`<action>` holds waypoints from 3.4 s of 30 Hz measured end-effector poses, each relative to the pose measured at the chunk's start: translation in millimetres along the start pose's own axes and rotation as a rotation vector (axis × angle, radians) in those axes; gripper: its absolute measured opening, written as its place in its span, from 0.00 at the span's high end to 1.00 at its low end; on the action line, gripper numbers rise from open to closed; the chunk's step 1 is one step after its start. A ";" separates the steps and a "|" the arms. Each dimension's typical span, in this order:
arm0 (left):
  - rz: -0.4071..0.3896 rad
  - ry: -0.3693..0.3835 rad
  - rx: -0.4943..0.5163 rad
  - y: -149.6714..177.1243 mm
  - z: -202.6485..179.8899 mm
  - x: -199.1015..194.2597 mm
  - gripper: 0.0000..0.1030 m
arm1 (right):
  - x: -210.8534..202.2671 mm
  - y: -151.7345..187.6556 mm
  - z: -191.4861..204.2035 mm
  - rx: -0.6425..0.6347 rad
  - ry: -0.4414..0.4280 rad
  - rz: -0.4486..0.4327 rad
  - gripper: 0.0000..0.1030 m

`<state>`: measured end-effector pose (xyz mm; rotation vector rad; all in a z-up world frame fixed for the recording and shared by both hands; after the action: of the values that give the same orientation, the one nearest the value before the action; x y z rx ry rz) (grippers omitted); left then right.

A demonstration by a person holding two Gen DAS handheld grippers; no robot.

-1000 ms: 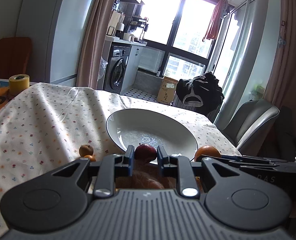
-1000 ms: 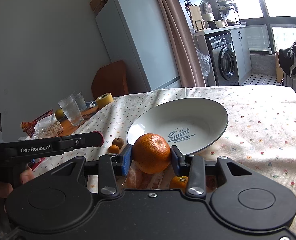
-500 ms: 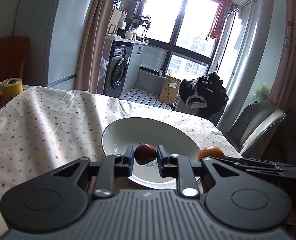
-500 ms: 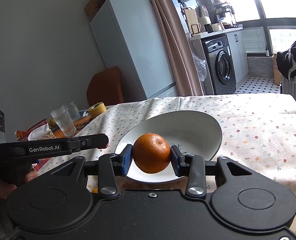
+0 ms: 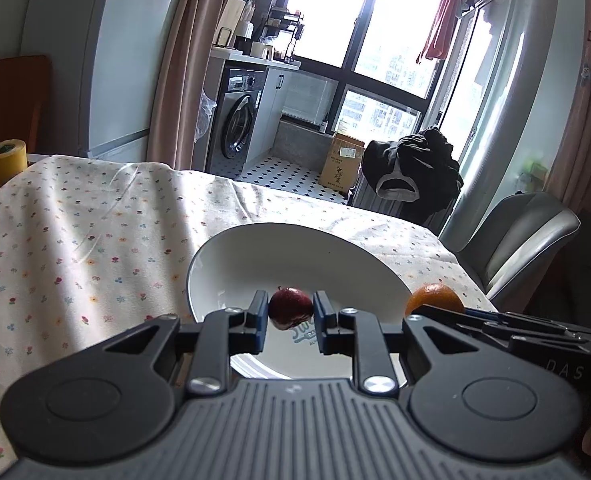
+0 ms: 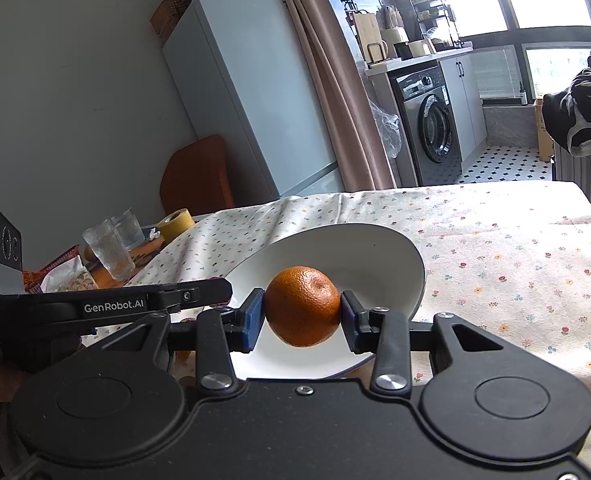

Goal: Organize fruits
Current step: 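Carry both fruits into the white bowl and open left gripper releasing the plum, then lower the orange into the bowl and open the right gripper, then move left gripper to the bagged peeled tangerine while right gripper approaches another orange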

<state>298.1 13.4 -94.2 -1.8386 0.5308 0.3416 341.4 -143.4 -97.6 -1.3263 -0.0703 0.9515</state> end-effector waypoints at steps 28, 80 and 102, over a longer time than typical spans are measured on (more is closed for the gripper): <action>-0.044 -0.090 -0.089 7.2 30.9 -47.2 0.25 | 7.7 -8.6 22.8 -0.045 -0.001 0.007 0.63; -0.095 -0.122 -0.156 41.9 55.9 -136.8 0.17 | -48.5 27.6 75.8 -0.075 -0.046 0.013 0.32; -0.026 -0.047 -0.124 69.0 28.5 -107.5 0.21 | -39.1 56.3 56.4 -0.027 -0.062 0.073 0.45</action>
<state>171.3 42.6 -107.9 -1.9507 0.4617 0.4069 255.1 -126.9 -109.9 -1.3313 -0.0835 1.0568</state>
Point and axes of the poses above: each gripper's, at about its wrist camera, not at the fingertips, and x roughly the way its jaws point, z to its left, y to its underside, the point moved 8 cm from there along x, roughly the way its jaws point, and after that the axes turned 8 degrees about y, right-handed, at the moved point
